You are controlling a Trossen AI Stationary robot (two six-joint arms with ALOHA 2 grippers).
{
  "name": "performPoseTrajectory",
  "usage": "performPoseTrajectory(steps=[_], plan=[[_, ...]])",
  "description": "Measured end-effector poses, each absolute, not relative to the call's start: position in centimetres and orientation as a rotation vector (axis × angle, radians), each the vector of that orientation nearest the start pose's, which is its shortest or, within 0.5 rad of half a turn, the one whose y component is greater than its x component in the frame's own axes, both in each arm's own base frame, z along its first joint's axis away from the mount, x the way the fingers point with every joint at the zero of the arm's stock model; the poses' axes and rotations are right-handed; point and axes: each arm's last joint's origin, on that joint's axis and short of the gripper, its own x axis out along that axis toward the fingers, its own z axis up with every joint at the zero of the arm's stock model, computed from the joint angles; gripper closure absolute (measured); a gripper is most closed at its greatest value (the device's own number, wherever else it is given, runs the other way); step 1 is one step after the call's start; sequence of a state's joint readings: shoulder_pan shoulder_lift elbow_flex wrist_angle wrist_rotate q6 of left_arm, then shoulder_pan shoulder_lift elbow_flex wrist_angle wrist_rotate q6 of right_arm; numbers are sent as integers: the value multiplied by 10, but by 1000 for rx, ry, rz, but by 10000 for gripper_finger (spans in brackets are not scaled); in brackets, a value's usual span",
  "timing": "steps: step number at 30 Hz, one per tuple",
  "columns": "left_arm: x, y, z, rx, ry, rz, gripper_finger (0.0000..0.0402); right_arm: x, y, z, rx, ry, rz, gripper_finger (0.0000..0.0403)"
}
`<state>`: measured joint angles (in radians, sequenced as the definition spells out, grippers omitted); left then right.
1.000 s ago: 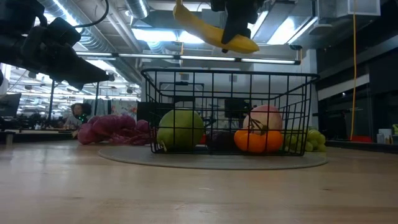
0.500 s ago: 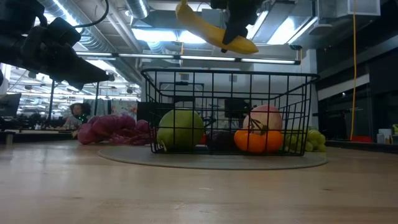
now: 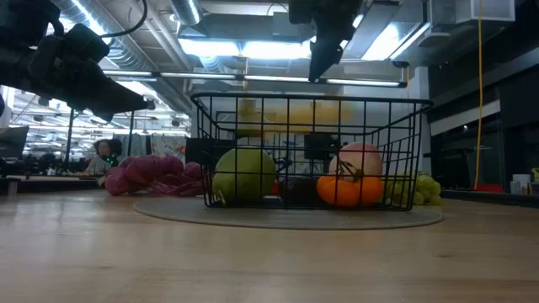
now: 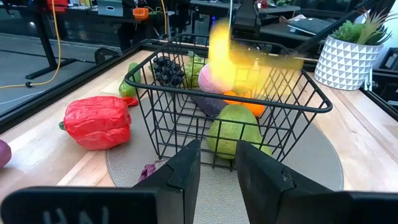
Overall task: Build produce basket
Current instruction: Put the banana into the wire basket, then put the green grapes into the wire basket
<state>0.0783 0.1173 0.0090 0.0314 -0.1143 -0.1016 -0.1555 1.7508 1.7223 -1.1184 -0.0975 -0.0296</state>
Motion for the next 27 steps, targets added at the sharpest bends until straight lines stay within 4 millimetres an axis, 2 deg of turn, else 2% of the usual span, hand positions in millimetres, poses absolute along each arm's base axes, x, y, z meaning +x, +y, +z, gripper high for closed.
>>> performPoseTrajectory(steps=[7,14,18,25,27], plan=[[104,11,160,-100,67,196,305,349,-52,325,122,1153,-36,171],[104,11,160,-100,68,196,305,345,-52,323,212,1196,-95,170],[104,11,160,-100,67,196,305,337,-51,320,271,1284,-141,169],[104,11,160,-100,67,196,305,307,-55,319,187,1540,-470,169],[104,11,160,-100,67,196,305,302,-55,322,169,1552,-539,169]])
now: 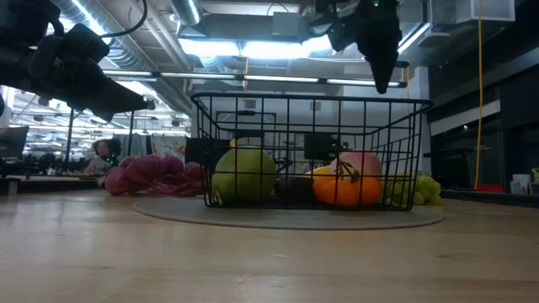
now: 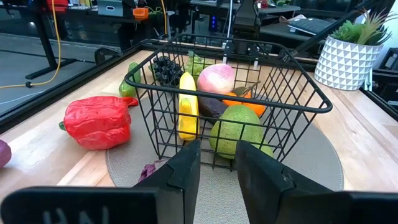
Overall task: Build produce basket
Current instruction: Put the green grapes into the wire basket
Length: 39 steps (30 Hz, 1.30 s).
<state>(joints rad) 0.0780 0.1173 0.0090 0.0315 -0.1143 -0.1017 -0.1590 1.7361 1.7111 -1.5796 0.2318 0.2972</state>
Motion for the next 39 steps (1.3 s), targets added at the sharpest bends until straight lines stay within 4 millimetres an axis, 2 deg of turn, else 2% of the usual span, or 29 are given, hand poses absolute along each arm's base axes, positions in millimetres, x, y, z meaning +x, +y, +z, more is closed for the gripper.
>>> performPoseTrajectory(steps=[6,11,15,19,24,30,35,39], plan=[[104,11,160,-100,64,197,305,283,-54,342,128,1462,-570,169],[104,12,160,-99,64,200,305,248,-51,359,139,1363,-695,169],[104,12,160,-100,64,200,305,223,-48,360,218,1249,-783,169],[104,12,161,-100,63,200,305,210,-46,340,332,1153,-855,169],[104,12,161,-100,62,200,305,206,-45,293,390,1187,-885,169],[104,12,161,-100,62,200,305,215,-43,243,537,1183,-760,169],[104,12,161,-100,62,200,305,218,-42,229,582,1147,-700,169],[104,12,161,-100,61,200,305,214,-44,229,531,1134,-813,169]])
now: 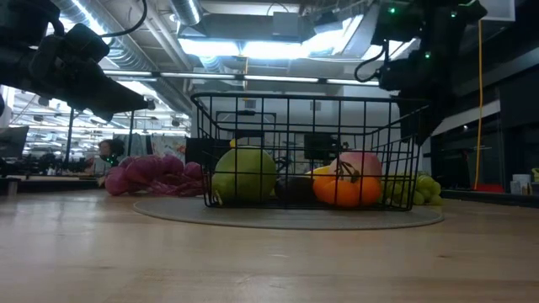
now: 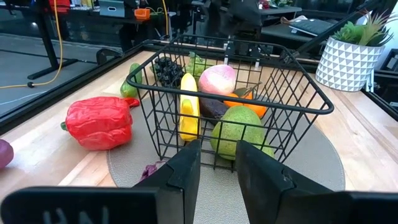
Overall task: Build produce basket
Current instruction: Put the green grapes into the wire basket
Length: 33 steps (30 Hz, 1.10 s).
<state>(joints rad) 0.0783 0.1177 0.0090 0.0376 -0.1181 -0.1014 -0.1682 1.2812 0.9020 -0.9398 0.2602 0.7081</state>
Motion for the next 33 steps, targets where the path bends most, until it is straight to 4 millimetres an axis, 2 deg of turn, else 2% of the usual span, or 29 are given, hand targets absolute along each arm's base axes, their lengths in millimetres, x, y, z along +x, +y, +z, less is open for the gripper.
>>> performPoseTrajectory(steps=[6,15,19,28,33], plan=[[104,12,161,-100,61,200,305,209,-46,220,529,1142,-944,169],[104,12,161,-100,61,200,305,193,-56,179,651,1070,-1114,169],[104,12,161,-100,61,199,305,193,-65,170,683,995,-1124,169],[104,12,161,-100,61,200,305,180,-74,151,717,990,-1172,170],[104,12,161,-100,61,199,305,180,-75,148,737,969,-1157,196]])
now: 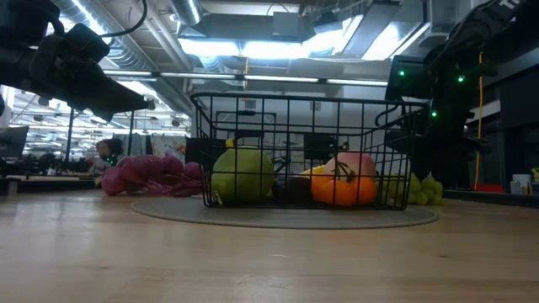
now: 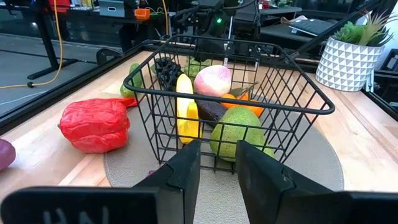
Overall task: Build produce basket
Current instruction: Put the green grapes into the wire basket
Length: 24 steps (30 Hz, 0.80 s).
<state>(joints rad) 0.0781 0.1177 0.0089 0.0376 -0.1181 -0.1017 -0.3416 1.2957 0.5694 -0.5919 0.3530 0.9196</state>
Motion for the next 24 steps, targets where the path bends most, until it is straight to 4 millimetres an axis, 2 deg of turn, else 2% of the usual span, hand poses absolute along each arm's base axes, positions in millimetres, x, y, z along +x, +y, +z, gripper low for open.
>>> performPoseTrajectory(steps=[5,12,17,24], plan=[[104,12,161,-100,61,199,305,181,-75,148,759,956,-1160,257],[104,12,161,-100,61,199,305,181,-75,148,711,984,-1136,385],[104,12,161,-100,61,200,305,181,-76,155,625,976,-1205,392],[104,12,161,-100,61,199,305,196,-82,192,469,939,-1254,399]])
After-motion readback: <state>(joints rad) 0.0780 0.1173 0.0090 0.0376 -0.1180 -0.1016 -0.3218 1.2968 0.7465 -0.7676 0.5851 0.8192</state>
